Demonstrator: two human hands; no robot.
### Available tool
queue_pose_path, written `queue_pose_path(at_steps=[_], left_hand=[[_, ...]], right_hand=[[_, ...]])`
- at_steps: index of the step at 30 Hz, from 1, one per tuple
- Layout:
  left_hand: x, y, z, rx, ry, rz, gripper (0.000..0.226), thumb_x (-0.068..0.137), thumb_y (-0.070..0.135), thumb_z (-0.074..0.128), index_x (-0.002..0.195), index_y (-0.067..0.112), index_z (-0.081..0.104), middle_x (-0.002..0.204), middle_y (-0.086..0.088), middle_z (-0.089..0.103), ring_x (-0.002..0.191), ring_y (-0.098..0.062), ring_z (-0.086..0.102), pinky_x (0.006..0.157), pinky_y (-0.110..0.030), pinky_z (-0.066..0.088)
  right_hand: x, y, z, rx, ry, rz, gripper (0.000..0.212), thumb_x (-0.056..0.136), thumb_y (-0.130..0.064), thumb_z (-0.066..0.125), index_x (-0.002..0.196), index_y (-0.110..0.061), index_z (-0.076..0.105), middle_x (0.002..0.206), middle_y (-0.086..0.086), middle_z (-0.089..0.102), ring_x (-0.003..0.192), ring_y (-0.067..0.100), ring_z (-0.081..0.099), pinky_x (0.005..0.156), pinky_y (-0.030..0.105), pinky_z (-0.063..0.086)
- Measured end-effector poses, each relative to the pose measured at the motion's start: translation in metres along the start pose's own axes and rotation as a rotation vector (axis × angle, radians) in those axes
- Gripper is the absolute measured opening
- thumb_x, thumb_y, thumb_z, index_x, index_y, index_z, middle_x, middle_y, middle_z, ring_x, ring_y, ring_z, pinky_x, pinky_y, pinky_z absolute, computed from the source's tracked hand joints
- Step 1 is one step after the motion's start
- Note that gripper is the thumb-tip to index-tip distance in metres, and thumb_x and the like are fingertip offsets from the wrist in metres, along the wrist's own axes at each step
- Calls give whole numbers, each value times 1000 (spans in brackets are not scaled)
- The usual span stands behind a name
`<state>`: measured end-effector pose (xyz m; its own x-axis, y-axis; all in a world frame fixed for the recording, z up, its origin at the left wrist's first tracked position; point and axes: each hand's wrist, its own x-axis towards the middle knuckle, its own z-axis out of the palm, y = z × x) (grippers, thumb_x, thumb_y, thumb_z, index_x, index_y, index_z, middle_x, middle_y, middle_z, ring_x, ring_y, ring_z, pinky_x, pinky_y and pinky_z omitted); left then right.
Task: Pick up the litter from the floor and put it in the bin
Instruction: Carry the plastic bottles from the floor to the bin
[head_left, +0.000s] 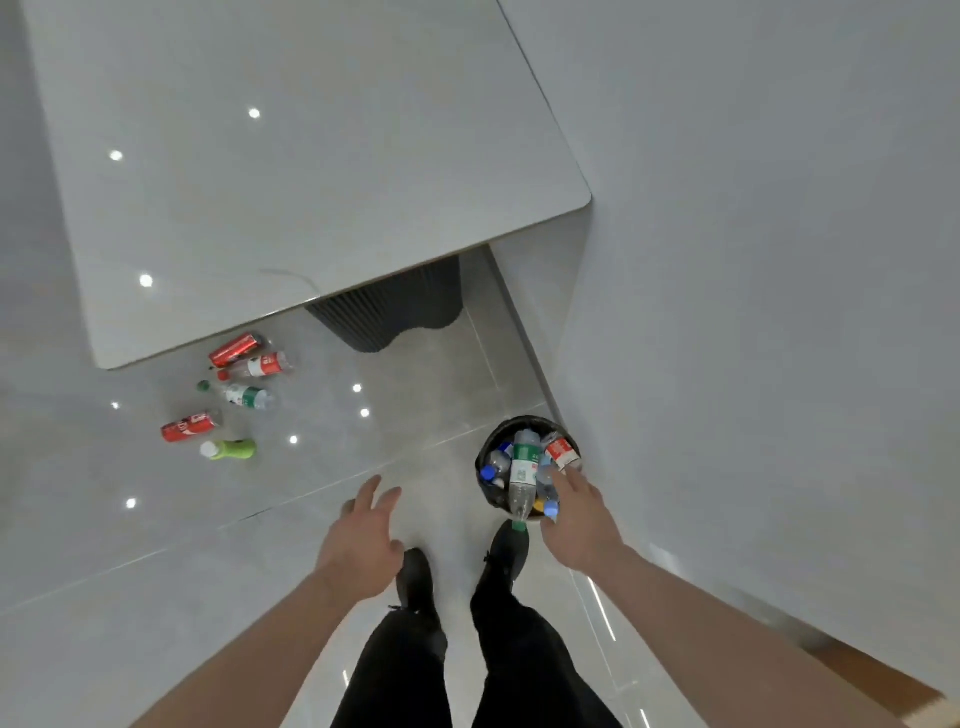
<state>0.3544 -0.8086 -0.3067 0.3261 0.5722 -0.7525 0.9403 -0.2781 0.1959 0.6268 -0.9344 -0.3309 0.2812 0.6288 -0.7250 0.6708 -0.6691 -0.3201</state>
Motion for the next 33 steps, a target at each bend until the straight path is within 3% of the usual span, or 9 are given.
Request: queue_pose_path(at_steps=[3,7,17,23,33], left_hand=[[-65,-35,-11,0,40,-41,75,92,33,54,159,30,20,168,1,-1,149,-28,22,115,-40,37],[-133,-86,-17,-31,87,-100,78,91,36,55,159,30,18,169,0,-3,152,-27,16,121,-39,28],[-229,-282,-59,-47,285,-104,77,93,40,53,159,32,15,169,1,-6,155,-25,6,125,-40,16],[-254,-391,-87,-40,302,-112,77,92,42,54,159,32,17,169,-2,-4,155,-27,5,125,-41,16],[-200,-497,-199,-52,339,-50,77,92,40,53,159,30,17,169,-3,-3,155,-28,5,126,-40,13]], right_hand=[[-46,-39,0,-57,8,-33,77,91,-31,58,158,-25,20,165,6,16,149,33,23,117,42,32],[-93,-97,17,-124,-16,-80,79,92,-33,56,159,-25,16,166,6,10,151,33,15,120,43,23],[-153,-288,129,-142,28,-139,78,97,-40,50,160,-28,6,168,3,0,154,30,6,124,44,20],[-177,-394,181,-74,30,-119,80,97,-40,52,161,-27,6,168,2,-2,154,31,3,124,44,17],[-111,-519,178,-83,78,-87,76,97,-39,49,160,-25,9,168,5,0,153,33,8,123,44,20]])
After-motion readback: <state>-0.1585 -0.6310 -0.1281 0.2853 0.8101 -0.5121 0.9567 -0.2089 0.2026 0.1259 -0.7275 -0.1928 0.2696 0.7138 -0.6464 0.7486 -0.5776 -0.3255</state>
